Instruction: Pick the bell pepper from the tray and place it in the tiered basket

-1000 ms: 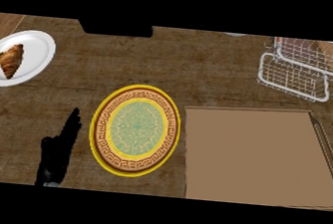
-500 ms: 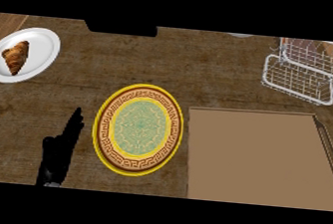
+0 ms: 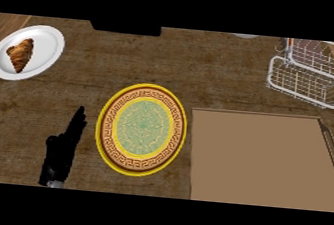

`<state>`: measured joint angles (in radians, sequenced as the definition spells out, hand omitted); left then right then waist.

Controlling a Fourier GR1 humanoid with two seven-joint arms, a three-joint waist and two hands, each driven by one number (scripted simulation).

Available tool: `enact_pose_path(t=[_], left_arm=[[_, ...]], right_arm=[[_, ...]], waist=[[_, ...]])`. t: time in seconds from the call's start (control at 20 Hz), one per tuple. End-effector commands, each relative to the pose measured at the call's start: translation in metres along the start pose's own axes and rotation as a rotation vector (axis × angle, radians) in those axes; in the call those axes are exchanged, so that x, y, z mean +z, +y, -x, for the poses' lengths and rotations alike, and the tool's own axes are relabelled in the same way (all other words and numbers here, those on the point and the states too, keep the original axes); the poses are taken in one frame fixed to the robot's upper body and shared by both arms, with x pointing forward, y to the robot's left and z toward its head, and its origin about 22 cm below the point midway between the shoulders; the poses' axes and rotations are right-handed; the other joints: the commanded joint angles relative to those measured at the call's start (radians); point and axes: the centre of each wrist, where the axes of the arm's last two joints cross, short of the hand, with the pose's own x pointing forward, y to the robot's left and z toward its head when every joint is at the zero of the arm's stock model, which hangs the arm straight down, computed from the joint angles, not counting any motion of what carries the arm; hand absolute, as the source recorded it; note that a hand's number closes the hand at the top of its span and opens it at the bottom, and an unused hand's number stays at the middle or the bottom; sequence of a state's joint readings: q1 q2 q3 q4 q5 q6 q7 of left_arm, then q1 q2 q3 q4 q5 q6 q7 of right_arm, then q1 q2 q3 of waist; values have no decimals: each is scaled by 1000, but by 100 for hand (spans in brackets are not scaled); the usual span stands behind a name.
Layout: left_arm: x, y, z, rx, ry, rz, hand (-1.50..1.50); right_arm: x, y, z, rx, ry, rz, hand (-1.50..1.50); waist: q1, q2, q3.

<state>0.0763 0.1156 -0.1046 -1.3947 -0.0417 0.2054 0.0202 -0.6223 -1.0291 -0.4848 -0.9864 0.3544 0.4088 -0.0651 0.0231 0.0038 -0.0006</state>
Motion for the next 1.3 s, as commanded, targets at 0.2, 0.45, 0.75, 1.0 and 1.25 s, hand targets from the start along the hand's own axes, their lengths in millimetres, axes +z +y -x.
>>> enact_pose_path(t=[0.2, 0.45, 0.75, 1.0, 1.25], left_arm=[[-16, -4, 0, 7, 3, 13, 0], [0, 2, 4, 0, -4, 8, 0], [-1, 12, -9, 3, -17, 18, 0], [0, -15, 8, 6, -12, 5, 0], [-11, -5, 2, -6, -4, 10, 0]], right_arm=[[-41, 27, -11, 3, -7, -45, 150], [-60, 95, -23, 41, -48, -89, 150], [-73, 125, -22, 68, -6, -126, 150], [-81, 133, -27, 52, 39, -117, 150], [-80, 159, -18, -90, 81, -142, 150]], waist=[[7, 6, 1], [7, 4, 1], [14, 5, 2], [6, 5, 1], [16, 11, 2]])
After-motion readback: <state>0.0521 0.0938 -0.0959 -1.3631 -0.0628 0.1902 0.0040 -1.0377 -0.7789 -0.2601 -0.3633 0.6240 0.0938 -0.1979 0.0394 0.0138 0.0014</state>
